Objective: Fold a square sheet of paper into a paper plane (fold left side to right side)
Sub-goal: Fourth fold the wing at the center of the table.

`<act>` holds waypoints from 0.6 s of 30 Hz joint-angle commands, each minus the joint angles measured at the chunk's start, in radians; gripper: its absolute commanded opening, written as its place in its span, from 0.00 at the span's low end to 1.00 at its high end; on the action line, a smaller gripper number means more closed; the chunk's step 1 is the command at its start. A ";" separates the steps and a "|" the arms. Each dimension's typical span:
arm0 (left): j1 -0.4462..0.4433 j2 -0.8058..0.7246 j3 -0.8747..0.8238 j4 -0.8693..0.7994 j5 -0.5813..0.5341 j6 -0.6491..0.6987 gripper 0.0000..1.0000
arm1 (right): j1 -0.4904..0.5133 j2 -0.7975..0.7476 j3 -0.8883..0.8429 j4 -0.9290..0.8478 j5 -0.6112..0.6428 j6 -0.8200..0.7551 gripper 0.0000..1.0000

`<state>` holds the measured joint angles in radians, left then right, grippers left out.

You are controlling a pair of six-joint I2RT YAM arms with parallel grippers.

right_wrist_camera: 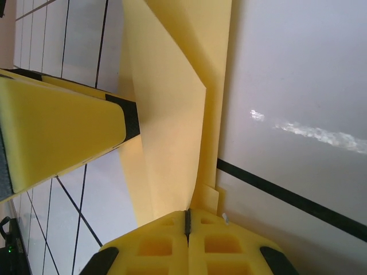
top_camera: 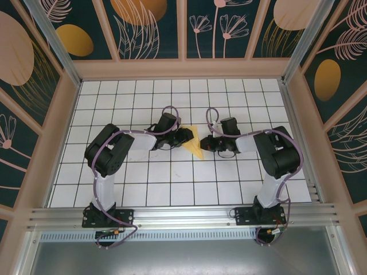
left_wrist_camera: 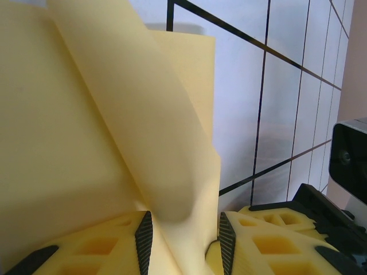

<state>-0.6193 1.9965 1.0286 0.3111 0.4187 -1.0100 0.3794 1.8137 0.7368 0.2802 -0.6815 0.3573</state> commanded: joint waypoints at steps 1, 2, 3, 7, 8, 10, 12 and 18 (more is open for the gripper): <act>-0.007 0.015 0.005 -0.046 -0.017 0.021 0.39 | 0.005 0.028 0.030 -0.038 0.012 -0.032 0.06; -0.007 0.013 0.005 -0.045 -0.014 0.021 0.39 | 0.008 0.035 0.033 -0.049 0.018 -0.035 0.06; -0.007 0.010 0.006 -0.048 -0.012 0.023 0.39 | 0.012 0.041 0.038 -0.063 0.024 -0.038 0.06; -0.005 -0.030 0.017 -0.087 -0.026 0.059 0.42 | 0.026 0.067 0.048 -0.113 0.058 -0.044 0.06; -0.006 -0.042 0.025 -0.111 -0.036 0.070 0.43 | 0.028 0.073 0.051 -0.127 0.067 -0.046 0.06; -0.004 -0.069 0.038 -0.156 -0.058 0.094 0.44 | 0.034 0.083 0.054 -0.149 0.083 -0.049 0.06; -0.002 -0.097 0.049 -0.198 -0.083 0.113 0.45 | 0.035 0.089 0.055 -0.160 0.093 -0.049 0.06; -0.004 -0.107 0.070 -0.190 -0.032 0.122 0.37 | 0.035 0.086 0.051 -0.168 0.114 -0.045 0.06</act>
<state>-0.6212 1.9022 1.0679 0.1429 0.3592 -0.9157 0.3908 1.8374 0.7971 0.1818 -0.6685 0.3393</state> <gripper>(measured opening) 0.390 0.064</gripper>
